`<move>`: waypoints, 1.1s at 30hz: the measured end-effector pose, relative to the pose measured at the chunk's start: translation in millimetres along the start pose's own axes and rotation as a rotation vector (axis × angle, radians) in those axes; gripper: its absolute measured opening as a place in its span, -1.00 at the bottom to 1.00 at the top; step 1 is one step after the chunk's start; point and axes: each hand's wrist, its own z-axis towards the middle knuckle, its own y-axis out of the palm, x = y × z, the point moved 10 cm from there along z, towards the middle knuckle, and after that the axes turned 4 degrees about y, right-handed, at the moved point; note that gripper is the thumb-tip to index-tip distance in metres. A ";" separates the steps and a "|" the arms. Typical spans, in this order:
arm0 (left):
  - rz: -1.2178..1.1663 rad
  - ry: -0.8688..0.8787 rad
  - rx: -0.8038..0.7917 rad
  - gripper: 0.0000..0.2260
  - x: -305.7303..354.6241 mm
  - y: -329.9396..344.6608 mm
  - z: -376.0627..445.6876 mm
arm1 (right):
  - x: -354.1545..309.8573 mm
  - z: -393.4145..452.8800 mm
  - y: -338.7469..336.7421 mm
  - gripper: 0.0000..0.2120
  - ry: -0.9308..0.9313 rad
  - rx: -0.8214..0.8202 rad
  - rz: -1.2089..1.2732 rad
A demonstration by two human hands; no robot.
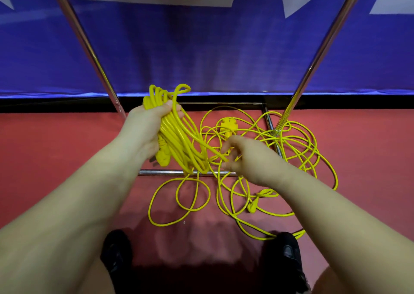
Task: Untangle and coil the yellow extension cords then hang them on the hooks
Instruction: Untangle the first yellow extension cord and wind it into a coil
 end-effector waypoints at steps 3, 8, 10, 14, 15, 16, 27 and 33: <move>0.065 0.041 0.044 -0.92 3.2 -10.4 3.3 | 7.0 -3.5 -43.7 -0.79 0.053 0.303 0.126; 0.239 0.044 0.018 -0.92 -3.6 -11.3 1.7 | 22.7 -5.5 -64.3 -0.86 0.160 0.417 0.065; 0.274 0.054 -0.022 -0.94 -6.1 -6.2 -0.6 | 22.7 -3.3 -53.1 -0.84 0.198 0.300 -0.062; 0.369 0.102 -0.119 -0.90 -4.5 5.8 -4.6 | 1.6 -5.2 -20.9 -0.91 0.095 -0.008 -0.156; 0.410 0.122 -0.158 -0.93 -3.3 10.7 -6.6 | -5.1 -7.3 -15.6 -0.91 0.063 -0.063 -0.117; 0.448 0.139 -0.200 -0.96 -2.9 16.2 -8.9 | -9.8 -8.9 -11.8 -0.91 0.046 -0.108 -0.042; 0.390 0.055 -0.505 -0.92 -19.2 56.3 -40.0 | -4.9 -4.8 -62.5 -0.77 -0.002 0.163 0.444; 0.387 -0.014 -0.663 -0.86 -33.2 73.3 -56.6 | -6.0 -3.2 -62.2 -0.80 -0.020 0.252 0.593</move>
